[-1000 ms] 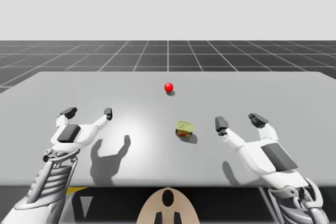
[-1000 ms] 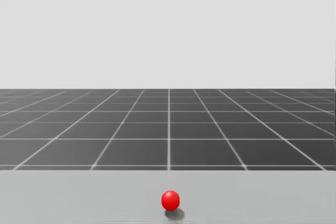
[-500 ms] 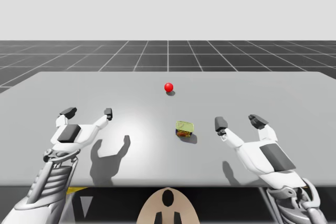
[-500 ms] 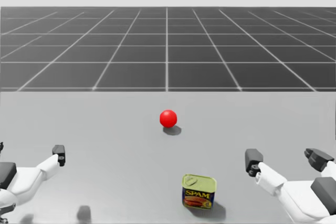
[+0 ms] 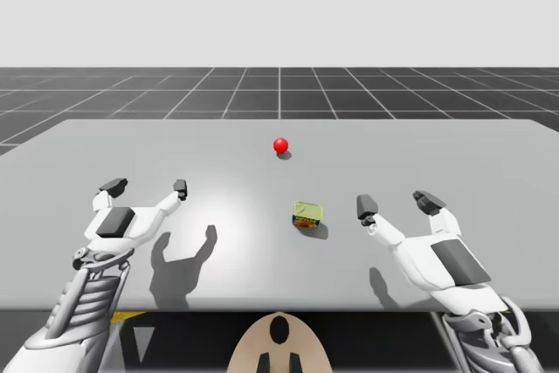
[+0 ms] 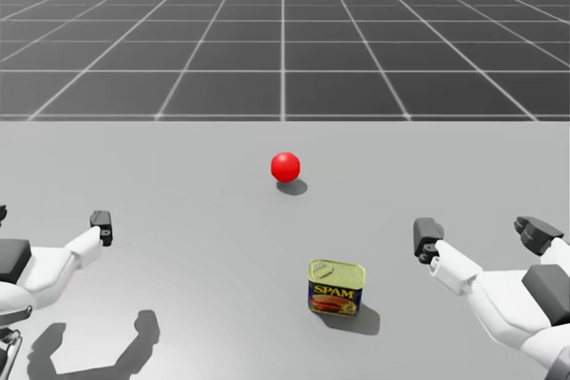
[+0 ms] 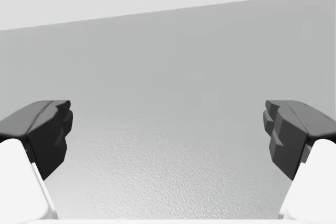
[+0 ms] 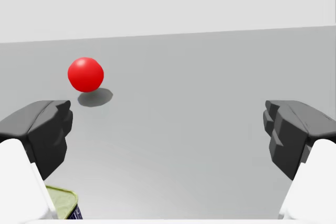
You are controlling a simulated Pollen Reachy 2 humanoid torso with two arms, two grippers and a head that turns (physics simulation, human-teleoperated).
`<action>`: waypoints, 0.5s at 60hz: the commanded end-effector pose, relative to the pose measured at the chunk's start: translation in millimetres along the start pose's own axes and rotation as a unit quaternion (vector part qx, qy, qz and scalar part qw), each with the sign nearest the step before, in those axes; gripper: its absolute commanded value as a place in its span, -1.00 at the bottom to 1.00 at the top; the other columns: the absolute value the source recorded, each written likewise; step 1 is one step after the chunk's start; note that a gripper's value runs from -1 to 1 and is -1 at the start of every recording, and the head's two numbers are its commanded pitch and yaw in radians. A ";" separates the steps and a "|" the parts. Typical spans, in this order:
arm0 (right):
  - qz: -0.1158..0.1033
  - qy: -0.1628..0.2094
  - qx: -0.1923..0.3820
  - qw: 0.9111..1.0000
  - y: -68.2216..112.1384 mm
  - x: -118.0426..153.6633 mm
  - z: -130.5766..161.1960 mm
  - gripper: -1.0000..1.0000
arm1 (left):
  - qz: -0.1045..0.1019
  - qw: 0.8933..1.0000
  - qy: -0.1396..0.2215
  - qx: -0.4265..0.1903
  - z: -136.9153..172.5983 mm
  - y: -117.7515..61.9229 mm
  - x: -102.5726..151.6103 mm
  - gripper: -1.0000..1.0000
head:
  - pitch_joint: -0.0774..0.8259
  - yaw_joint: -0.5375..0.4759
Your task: Watch the red light. When it turns green, pick up the object.
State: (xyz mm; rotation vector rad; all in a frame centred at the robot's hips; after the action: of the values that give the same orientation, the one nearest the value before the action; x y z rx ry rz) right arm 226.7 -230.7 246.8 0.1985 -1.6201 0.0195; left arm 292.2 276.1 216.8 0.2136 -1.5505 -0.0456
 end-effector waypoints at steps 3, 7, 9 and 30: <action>-0.007 0.000 -0.002 1.000 2.3 -1.6 0.1 -1.00 | 0.000 1.000 0.000 0.000 0.0 0.0 0.0 -1.00 | 0.07 0.05; -0.007 0.001 -0.001 1.000 2.5 -1.7 0.1 -1.00 | 0.000 1.000 0.000 0.000 0.0 0.0 0.0 -1.00 | 0.07 0.05; -0.007 0.001 -0.001 1.000 2.6 -1.8 0.1 -1.00 | 0.000 1.000 0.000 0.000 0.0 0.0 0.0 -1.00 | 0.07 0.05; -0.008 0.001 -0.001 1.000 2.6 -1.8 0.2 -1.00 | 0.000 1.000 0.000 0.000 0.0 0.0 0.0 -1.00 | 0.07 0.05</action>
State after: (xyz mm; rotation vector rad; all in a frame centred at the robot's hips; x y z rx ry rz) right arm 226.7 -229.9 246.4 0.1983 -1.6184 0.0219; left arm 292.2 276.1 216.8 0.2142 -1.5507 -0.0460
